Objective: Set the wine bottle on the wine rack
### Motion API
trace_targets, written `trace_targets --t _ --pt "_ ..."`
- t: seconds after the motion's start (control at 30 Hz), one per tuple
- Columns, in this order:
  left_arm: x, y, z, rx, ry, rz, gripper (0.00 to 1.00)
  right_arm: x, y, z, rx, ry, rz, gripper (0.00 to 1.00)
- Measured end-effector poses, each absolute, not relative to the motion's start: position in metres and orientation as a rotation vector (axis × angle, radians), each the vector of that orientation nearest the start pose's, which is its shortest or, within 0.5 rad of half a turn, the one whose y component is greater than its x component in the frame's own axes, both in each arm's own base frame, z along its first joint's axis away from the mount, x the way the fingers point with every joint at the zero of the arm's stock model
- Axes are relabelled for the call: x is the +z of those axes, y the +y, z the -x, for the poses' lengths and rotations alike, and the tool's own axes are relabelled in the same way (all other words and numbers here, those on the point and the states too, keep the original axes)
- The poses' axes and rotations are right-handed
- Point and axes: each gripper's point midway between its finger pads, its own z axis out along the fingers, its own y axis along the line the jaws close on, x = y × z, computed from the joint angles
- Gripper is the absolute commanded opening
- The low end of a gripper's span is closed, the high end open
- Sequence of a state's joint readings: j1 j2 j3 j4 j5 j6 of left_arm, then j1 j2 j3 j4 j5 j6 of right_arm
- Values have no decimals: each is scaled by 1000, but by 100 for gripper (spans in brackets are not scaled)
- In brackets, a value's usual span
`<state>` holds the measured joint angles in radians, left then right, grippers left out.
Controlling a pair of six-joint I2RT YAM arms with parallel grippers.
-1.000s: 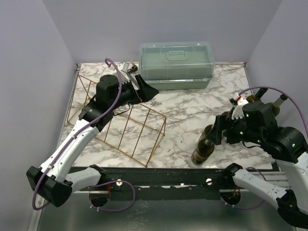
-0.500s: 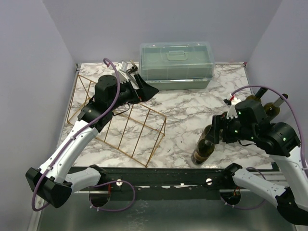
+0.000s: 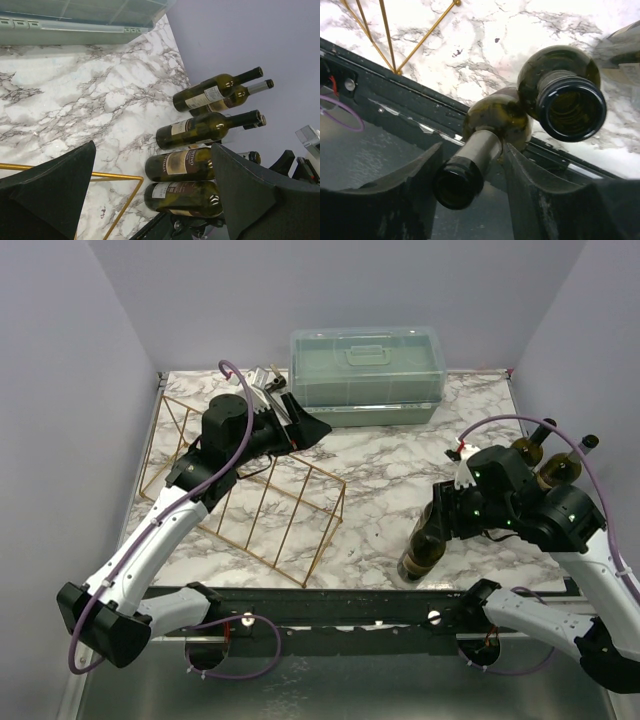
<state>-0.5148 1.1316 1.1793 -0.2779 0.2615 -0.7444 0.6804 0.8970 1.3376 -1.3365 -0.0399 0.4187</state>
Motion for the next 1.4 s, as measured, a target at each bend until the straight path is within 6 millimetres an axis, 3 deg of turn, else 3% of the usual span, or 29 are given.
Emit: trace_targets --t 0.13,0.33,0.7,0.87,1.1,1.23,1.4 --pt "338 -248 -290 -1105 1949 23 99 260 131 -126 490 2509 366 23" --pt "336 -250 -289 -1116 1958 14 99 259 131 -126 471 2511 371 2" --pt "315 -278 -277 -1215 2046 -121 99 269 142 -136 476 2519 400 1" --pt "314 -303 -247 -1266 2039 -306 99 285 155 -137 567 2476 428 1" --pt "308 -349 -177 -1272 1917 -751 99 295 171 -143 645 2434 442 1" --pt "292 -363 -142 -1222 1844 -949 99 300 180 -146 699 2410 444 1" --pt "278 -373 -135 -1165 1830 -1031 99 308 188 -148 747 2384 446 1"
